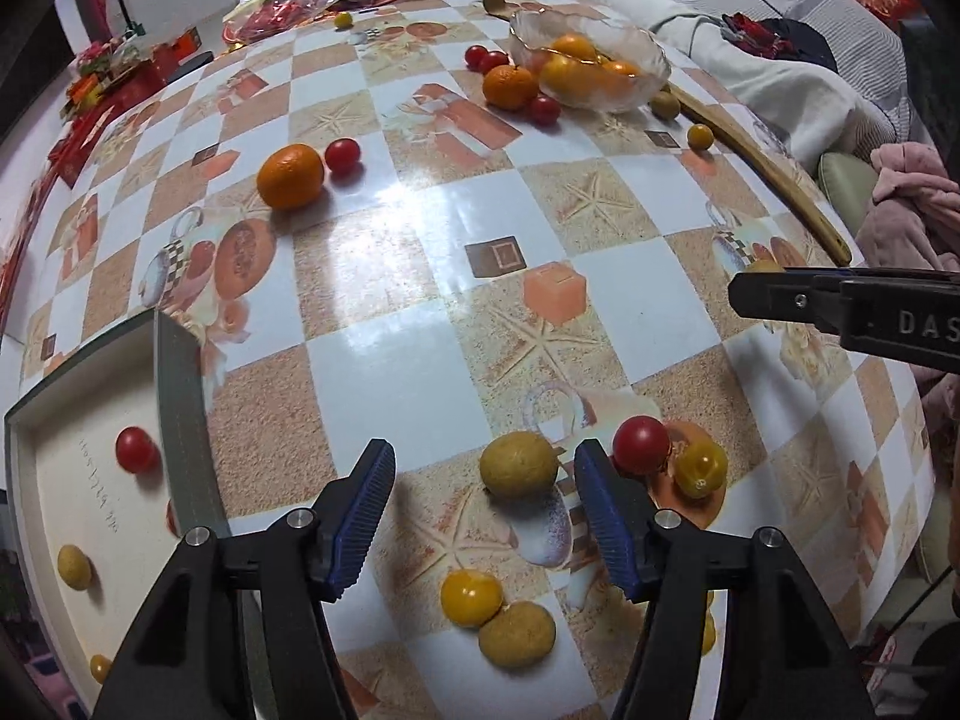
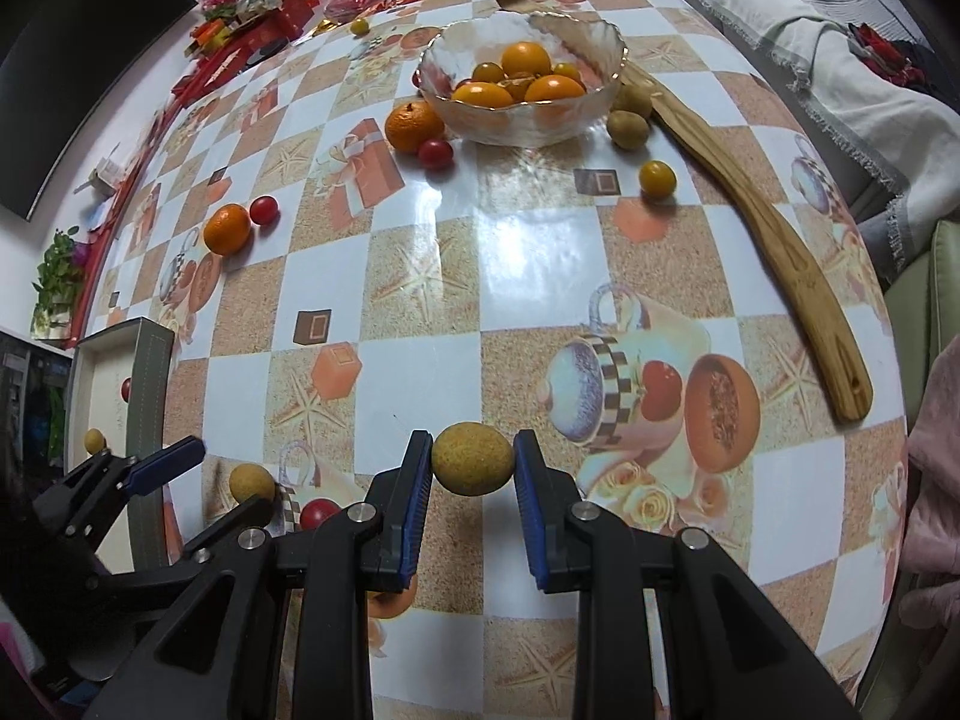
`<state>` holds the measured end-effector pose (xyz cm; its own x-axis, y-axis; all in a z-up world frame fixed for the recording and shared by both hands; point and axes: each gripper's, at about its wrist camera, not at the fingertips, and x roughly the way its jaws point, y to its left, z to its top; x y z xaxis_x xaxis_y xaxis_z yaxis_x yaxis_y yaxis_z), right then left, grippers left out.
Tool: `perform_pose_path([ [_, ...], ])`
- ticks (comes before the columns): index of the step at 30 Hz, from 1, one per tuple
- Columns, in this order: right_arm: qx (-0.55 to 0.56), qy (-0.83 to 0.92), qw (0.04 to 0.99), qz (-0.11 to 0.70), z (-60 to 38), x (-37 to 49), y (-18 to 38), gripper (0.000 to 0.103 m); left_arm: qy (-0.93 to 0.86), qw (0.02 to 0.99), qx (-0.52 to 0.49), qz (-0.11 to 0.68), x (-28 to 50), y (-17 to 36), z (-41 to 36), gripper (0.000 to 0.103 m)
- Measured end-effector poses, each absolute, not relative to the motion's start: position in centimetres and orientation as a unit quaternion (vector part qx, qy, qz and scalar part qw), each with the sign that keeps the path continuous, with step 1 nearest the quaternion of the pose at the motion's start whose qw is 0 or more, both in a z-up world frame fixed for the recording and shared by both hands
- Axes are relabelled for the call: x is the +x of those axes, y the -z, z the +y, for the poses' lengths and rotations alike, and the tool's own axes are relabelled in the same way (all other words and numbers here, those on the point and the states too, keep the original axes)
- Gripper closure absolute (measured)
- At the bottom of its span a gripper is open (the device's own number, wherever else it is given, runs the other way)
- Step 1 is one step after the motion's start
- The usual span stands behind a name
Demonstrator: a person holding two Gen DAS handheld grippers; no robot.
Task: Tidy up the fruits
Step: 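Carry both fruits into the cardboard tray and open both tools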
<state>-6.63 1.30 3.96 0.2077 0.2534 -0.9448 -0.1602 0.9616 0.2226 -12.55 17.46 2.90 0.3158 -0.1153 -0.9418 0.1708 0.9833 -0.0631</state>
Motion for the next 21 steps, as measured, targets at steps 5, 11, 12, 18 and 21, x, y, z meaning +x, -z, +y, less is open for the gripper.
perform_pose_path([
  [5,0.039,-0.134,0.775,0.616,1.2,-6.9,-4.1,0.073,0.091,0.807,0.025,0.584,-12.1,-2.1,17.0,0.071],
  [11,0.041,-0.14,0.774,0.616,1.6,-7.2,-4.5,0.073,0.097,0.804,-0.009,0.586,-12.5,-2.4,17.8,0.074],
  [12,0.04,-0.141,0.774,0.616,1.7,-7.2,-4.5,0.073,0.093,0.805,-0.017,0.586,-12.6,-2.7,18.2,0.074],
  [18,0.034,-0.159,0.772,0.615,3.2,-7.4,-5.1,0.073,0.068,0.815,-0.044,0.574,-13.5,-4.7,20.9,0.074],
  [21,0.027,-0.172,0.77,0.614,4.6,-7.5,-5.5,0.073,0.054,0.82,-0.047,0.568,-14.3,-5.7,22.5,0.074],
])
